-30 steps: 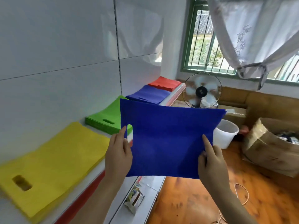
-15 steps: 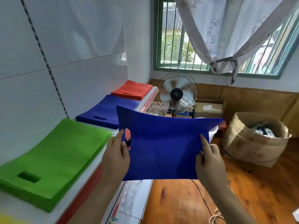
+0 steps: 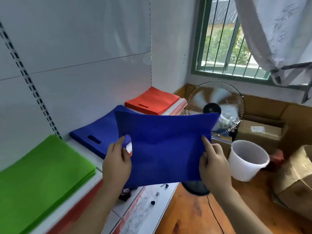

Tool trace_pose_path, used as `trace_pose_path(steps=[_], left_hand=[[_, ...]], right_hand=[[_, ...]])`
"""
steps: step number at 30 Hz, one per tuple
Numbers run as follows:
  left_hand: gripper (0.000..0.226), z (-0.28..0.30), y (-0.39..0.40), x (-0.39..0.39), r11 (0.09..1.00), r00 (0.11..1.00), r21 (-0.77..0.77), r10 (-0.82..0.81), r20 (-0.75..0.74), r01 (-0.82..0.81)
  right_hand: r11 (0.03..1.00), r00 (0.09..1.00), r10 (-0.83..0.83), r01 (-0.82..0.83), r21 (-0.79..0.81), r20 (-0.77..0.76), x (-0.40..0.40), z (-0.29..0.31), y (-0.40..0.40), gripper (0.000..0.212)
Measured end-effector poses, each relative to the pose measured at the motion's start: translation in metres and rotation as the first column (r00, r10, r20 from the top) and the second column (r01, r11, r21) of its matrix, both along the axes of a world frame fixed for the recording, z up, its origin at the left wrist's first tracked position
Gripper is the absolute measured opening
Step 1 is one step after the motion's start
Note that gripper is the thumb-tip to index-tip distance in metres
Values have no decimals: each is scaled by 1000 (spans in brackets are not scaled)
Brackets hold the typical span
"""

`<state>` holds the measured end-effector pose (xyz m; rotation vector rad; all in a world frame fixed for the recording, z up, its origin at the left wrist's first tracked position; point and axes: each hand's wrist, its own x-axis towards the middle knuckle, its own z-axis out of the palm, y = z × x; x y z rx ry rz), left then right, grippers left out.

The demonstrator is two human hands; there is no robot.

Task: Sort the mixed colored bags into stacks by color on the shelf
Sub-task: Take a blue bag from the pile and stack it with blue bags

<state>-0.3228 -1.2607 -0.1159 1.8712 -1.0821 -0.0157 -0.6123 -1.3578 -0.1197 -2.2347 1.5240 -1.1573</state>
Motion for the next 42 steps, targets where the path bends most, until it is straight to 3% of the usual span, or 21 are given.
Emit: trace_pose_path(steps=[14,20,24,31,35,42], left_hand=[[43,-1,-74,89,920,920,-55,390,24,-389],[44,-16,-69,118,802,804,53,593,50,-595],[37,-24,-74,127,688,717,203,679,159,-696],[32,-24,-77,123,477,610,397,710,352,-784],[26,-19,-83,117,406,586,444,691,424,-799],[36,-18,-87,109,329,592,527,653,473,-784]], right_hand=[[939,942,337,-337,-68,-6,157,9,-193,52],[837,837,547,-546,25,-26,234,0,-227,50],[758,748,652,-645,100,-119,270,-7,-254,47],[678,623,731,-710,192,-278,302,-23,-277,48],[665,583,739,-712,225,-338,303,-28,-281,54],[645,478,735,-711,279,-481,304,-23,-275,62]])
